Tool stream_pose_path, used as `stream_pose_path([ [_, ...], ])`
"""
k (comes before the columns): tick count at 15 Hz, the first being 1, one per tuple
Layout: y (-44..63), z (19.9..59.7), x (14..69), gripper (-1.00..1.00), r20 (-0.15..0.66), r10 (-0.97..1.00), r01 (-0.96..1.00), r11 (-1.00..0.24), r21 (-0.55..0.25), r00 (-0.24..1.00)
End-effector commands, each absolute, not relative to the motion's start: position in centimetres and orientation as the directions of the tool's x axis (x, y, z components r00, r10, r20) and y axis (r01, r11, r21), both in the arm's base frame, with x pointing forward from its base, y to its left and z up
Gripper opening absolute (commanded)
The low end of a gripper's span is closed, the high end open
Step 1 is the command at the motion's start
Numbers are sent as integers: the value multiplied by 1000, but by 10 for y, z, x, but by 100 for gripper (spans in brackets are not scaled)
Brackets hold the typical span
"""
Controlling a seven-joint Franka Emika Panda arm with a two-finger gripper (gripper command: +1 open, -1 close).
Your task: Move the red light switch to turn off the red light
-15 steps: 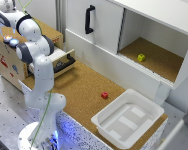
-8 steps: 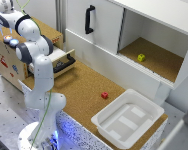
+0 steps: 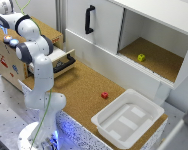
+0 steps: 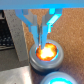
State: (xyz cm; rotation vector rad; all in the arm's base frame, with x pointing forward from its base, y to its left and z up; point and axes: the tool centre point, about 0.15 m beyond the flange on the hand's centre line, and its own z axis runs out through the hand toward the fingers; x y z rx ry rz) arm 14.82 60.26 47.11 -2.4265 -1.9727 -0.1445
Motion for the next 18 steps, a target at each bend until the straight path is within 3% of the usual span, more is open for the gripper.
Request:
stream_pose_path([
  [1,611,424,166,-100,-16,970,970,-243,22,243],
  [3,614,447,160,-100,21,976,975,-216,52,216],
  [6,624,537,148,-100,82,990,970,-130,205,115],
  [9,612,563,149,-100,84,987,957,-151,249,134],
  [10,610,560,150,100,70,988,956,-149,253,135],
  [16,611,540,161,100,35,990,960,-139,242,134],
  [18,608,540,163,100,-14,997,965,-71,254,77],
])
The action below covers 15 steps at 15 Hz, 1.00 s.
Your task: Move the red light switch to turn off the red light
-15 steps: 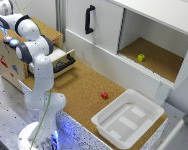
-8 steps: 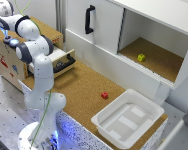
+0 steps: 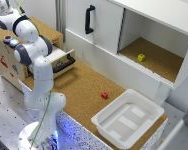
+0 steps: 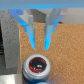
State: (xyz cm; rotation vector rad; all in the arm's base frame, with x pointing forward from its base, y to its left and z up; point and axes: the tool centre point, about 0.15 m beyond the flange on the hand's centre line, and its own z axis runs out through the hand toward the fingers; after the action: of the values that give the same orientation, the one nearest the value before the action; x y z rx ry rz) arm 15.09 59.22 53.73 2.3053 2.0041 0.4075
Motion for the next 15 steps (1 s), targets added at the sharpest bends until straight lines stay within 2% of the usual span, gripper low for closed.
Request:
stream_pose_path([
  [1,601,534,167,100,-41,997,966,-57,253,69],
  [3,581,522,180,100,-58,997,968,-32,248,47],
  [6,554,523,207,100,-9,1000,965,-21,262,24],
  [7,544,528,221,100,-23,1000,957,3,290,4],
  [9,519,530,249,100,7,1000,955,-13,295,11],
  [12,485,522,283,100,82,996,966,-48,253,28],
  [15,450,501,305,100,98,994,973,-60,225,39],
])
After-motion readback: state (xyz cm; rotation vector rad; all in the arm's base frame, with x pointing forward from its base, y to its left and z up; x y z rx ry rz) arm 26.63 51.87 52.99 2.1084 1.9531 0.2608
